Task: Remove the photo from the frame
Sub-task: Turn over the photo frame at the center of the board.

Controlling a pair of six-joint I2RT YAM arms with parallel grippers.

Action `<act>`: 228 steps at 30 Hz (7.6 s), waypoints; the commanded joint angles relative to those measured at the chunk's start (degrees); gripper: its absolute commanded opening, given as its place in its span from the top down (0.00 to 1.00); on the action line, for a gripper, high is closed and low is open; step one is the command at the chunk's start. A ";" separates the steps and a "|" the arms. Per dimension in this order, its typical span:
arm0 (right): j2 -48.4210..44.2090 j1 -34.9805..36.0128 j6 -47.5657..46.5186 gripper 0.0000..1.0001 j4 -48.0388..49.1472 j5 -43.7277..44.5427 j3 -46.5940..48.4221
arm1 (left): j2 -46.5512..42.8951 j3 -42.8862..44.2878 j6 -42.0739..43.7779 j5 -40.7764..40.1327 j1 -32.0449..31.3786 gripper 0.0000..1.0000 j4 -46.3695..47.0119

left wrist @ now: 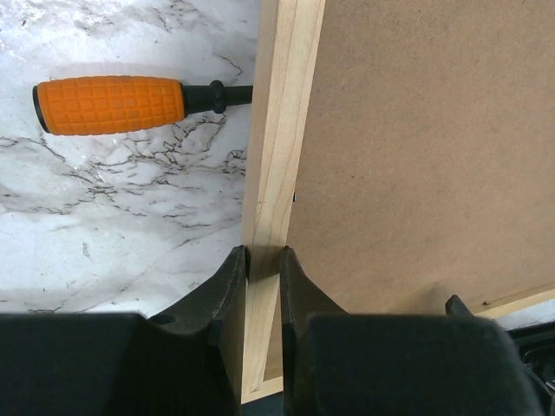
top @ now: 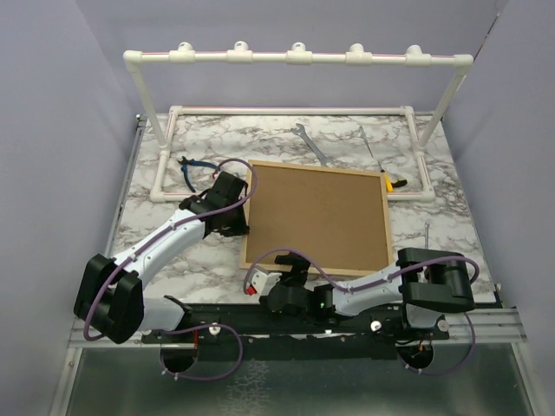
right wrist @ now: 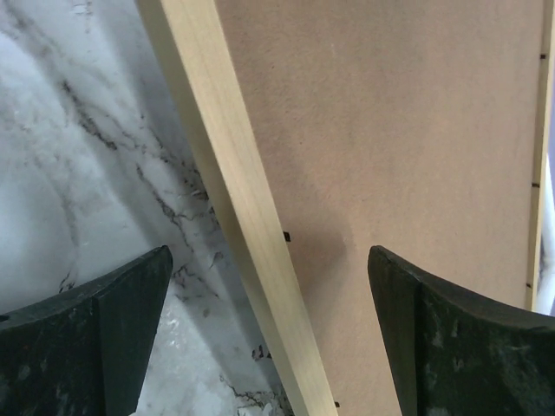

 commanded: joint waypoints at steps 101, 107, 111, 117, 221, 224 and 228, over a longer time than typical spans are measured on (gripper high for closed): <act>-22.49 -3.49 6.75 0.99 -27.90 -14.20 25.05 | -20.90 -10.23 -38.52 -6.74 18.31 0.20 20.21; -21.82 -3.49 6.60 0.99 -27.89 -15.28 25.75 | -18.18 -11.69 -40.26 -2.52 19.31 0.20 26.13; -21.33 -3.49 6.28 0.99 -27.84 -15.89 26.09 | -14.72 -11.99 -41.37 2.76 19.71 0.22 30.23; -21.21 -3.49 6.01 0.99 -27.87 -16.55 26.67 | -12.80 -12.57 -41.96 5.30 19.80 0.40 32.72; -39.19 -3.42 9.29 0.05 -18.21 -25.53 9.31 | -33.39 18.96 -42.91 -0.89 20.86 1.00 -4.19; -37.75 -3.36 9.04 0.00 -18.33 -27.93 10.18 | -33.22 18.62 -43.78 -0.98 20.86 1.00 -3.78; -36.17 -2.98 9.08 0.00 -17.64 -26.09 10.69 | -33.14 17.66 -45.54 -1.07 20.85 1.00 -2.63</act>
